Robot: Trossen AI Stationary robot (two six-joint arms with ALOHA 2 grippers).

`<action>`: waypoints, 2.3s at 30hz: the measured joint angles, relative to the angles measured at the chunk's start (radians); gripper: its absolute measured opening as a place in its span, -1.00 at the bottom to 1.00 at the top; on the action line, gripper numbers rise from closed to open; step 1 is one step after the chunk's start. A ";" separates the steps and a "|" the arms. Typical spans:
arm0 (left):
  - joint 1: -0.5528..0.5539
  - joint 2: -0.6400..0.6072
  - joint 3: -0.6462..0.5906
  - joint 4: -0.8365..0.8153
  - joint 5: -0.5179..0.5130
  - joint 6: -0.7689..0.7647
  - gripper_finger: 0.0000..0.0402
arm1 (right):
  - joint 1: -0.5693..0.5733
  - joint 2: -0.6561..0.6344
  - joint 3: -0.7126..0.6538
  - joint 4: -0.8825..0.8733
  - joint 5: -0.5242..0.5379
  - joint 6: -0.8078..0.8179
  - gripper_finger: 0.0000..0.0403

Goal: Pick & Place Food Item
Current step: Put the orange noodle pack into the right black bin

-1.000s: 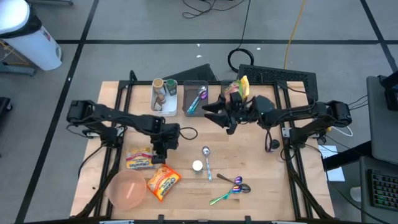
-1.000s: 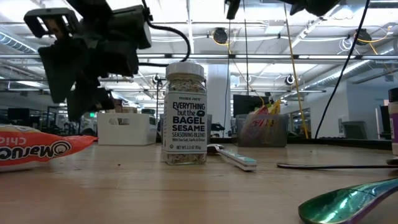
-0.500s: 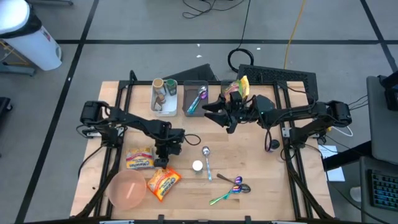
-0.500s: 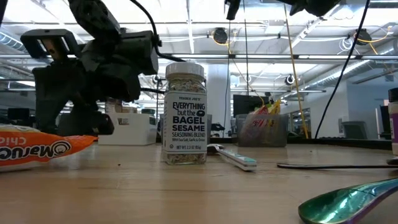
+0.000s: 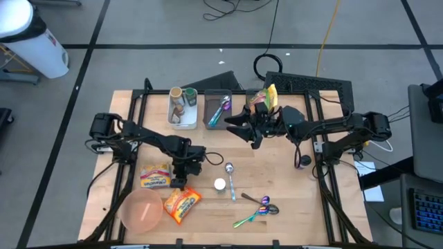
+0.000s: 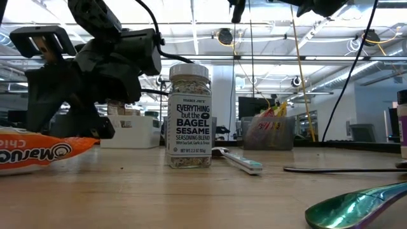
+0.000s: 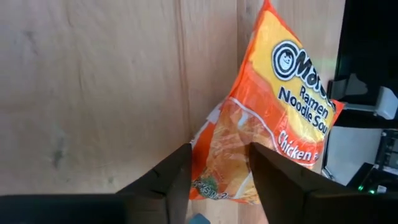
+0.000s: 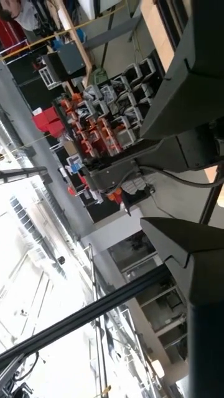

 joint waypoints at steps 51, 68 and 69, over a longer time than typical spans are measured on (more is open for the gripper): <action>0.214 -0.363 0.267 -0.354 -0.323 -0.080 -1.00 | -0.035 -0.005 0.352 -0.852 -0.025 -0.340 0.04; 0.382 -0.347 0.428 -0.276 -0.327 -0.091 -1.00 | -0.043 0.068 0.372 -0.921 -0.025 -0.331 0.04; 0.386 -0.343 0.428 -0.277 -0.329 -0.095 -1.00 | -0.043 0.075 0.372 -0.914 -0.026 -0.331 0.04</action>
